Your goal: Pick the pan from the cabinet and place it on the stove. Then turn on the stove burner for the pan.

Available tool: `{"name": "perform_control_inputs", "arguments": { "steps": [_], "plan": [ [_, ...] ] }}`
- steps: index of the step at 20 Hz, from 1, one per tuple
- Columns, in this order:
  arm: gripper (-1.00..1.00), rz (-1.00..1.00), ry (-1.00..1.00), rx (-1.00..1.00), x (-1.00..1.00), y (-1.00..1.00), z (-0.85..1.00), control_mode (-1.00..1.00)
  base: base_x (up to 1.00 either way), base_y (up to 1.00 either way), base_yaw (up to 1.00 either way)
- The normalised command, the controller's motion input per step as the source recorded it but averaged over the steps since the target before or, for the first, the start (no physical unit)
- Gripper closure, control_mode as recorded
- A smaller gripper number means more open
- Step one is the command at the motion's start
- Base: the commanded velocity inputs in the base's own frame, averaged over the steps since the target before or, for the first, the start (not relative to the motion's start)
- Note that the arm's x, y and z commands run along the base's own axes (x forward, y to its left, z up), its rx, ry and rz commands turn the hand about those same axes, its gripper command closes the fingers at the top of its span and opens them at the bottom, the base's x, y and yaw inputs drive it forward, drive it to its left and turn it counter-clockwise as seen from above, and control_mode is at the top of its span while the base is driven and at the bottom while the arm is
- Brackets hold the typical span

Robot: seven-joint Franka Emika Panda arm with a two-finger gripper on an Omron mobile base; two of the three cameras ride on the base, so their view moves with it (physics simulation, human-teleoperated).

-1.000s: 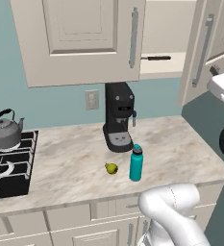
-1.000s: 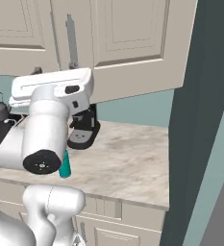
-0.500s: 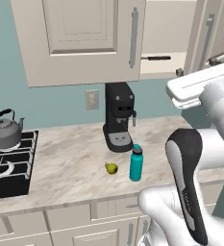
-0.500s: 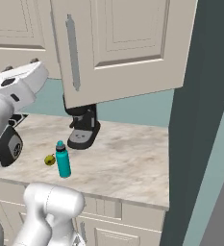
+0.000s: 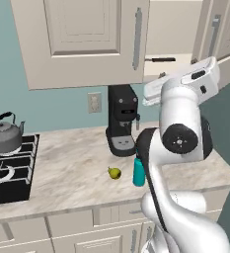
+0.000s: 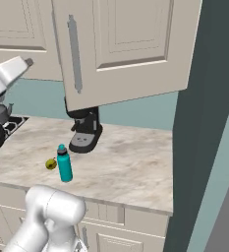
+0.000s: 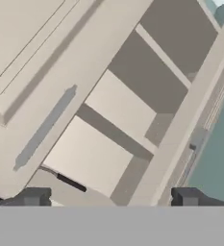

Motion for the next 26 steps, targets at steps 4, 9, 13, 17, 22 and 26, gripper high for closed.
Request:
{"name": "perform_control_inputs", "arguments": {
  "steps": [4,9,13,17,22,26],
  "plan": [
    [-1.0,-0.38,0.19,-0.2,0.69,0.15,-0.12,-1.0,0.0,0.0,0.0],
    [-1.0,-0.36,0.2,-0.18,0.77,0.14,-0.1,-1.0,0.0,0.0,0.0],
    [-1.0,-0.32,0.23,-0.15,0.79,0.01,-0.03,-1.0,0.0,0.0,0.0],
    [-1.0,-0.28,0.24,-0.08,0.67,-0.15,0.0,-1.0,0.0,0.0,0.0],
    [-1.0,-0.25,0.2,-0.03,0.43,-0.41,0.0,-1.0,0.0,0.0,0.0],
    [-1.0,-0.26,0.15,0.0,0.17,-0.66,0.0,-1.0,0.0,0.0,0.0]
  ]
}}
